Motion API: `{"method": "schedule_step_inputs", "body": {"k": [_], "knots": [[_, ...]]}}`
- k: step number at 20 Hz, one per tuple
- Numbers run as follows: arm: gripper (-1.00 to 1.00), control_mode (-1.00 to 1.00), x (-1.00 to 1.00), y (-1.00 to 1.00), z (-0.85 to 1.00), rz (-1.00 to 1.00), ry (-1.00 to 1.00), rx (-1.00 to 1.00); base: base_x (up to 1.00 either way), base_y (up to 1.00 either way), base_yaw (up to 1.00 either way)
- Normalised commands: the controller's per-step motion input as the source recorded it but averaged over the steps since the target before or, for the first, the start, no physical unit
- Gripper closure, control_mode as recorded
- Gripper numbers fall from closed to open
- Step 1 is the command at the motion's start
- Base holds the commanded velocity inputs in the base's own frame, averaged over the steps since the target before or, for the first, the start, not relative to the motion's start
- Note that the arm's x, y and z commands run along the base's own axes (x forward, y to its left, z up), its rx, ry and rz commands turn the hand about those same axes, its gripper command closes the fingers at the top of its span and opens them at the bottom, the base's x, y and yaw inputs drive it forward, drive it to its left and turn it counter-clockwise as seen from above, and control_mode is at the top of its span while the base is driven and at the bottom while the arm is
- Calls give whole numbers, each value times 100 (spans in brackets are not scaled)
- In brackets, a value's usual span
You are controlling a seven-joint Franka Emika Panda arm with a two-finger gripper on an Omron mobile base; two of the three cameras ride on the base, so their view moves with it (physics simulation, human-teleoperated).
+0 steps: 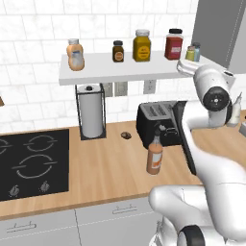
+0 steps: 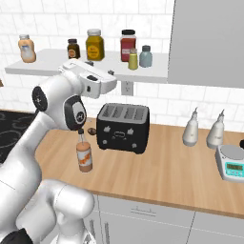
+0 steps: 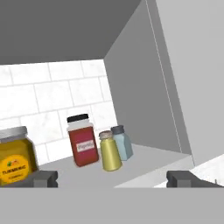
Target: Put the shaker and condiment bottle from the counter next to their counterparts in the cabinet.
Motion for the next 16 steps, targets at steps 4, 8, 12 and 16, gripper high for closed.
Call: {"method": "schedule_step_inputs", "body": {"k": [4,8,12,16], "knots": [[-100,-100,-100,26,1,-2,-3,0,0,0,0],[-100,-100,-98,38,0,-13,0,0,0,0,0],[-100,-100,-79,51,-3,-20,0,0,0,0,0],[-100,-100,-61,58,-25,-18,0,-1,0,0,0]]}}
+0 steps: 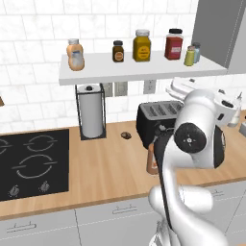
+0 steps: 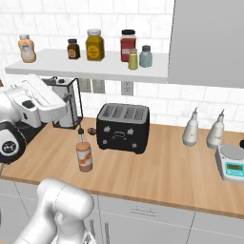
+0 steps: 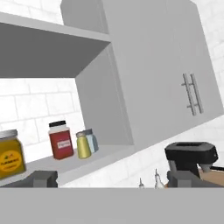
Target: Put the shaker and condiment bottle from the counter next to their counterparts in the cabinet.
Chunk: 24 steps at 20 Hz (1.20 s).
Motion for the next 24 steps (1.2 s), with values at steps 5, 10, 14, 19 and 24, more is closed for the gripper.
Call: {"method": "schedule_step_inputs", "body": {"k": [5,10,14,19,24], "knots": [[-100,-100,-49,54,-33,-12,0,-3,0,0,0],[-100,-100,-30,50,-55,-7,0,-5,0,0,0],[-100,-100,-7,26,-74,-3,0,-3,0,0,0],[-100,-100,0,1,-56,-2,-2,0,0,0,0],[-100,-100,0,0,-44,0,-1,0,0,0,0]]}}
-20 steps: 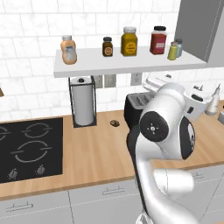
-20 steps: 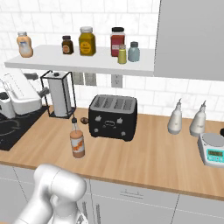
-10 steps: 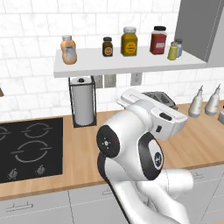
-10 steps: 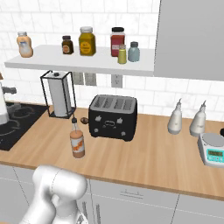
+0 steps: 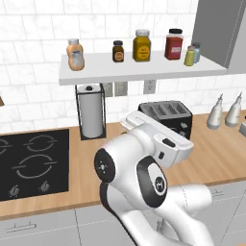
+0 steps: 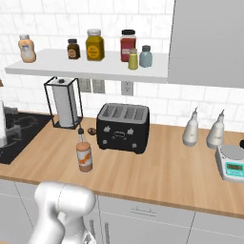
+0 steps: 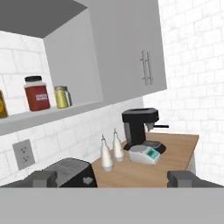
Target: Put the shaker and condiment bottle from the counter next to their counterparts in the cabinet.
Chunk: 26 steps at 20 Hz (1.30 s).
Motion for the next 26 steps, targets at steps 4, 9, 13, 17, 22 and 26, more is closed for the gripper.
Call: {"method": "schedule_step_inputs", "body": {"k": [4,9,13,17,22,26], "knots": [[-100,-100,0,0,-47,0,0,0,0,0,0],[-100,-100,0,0,-53,0,0,0,0,0,0],[-100,-100,5,0,-50,0,0,0,0,0,0],[-100,-100,27,0,-48,0,0,0,0,0,0],[-100,-100,42,0,-40,0,3,0,0,0,0],[-100,-100,36,0,-41,0,2,0,0,0,0]]}}
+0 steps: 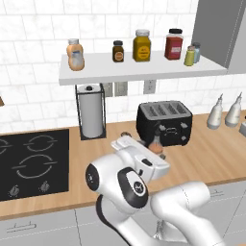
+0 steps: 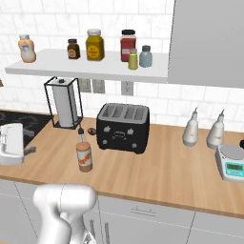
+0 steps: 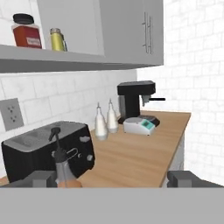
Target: Put the shaker and condiment bottle from the counter next to their counterparts in the cabinet.
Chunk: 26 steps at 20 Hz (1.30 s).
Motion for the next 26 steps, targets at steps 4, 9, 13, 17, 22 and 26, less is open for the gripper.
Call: {"method": "schedule_step_inputs", "body": {"k": [4,9,13,17,22,26], "knots": [[-100,-100,26,0,-37,0,3,0,0,0,0],[-100,-100,24,0,-20,0,5,0,0,0,0],[-100,-100,20,10,-21,0,10,-5,0,0,0],[-100,-100,23,0,-2,0,4,-1,0,0,0],[-100,-100,17,-7,-3,0,1,0,0,0,0],[-100,-100,12,-7,-33,0,0,0,0,0,0]]}}
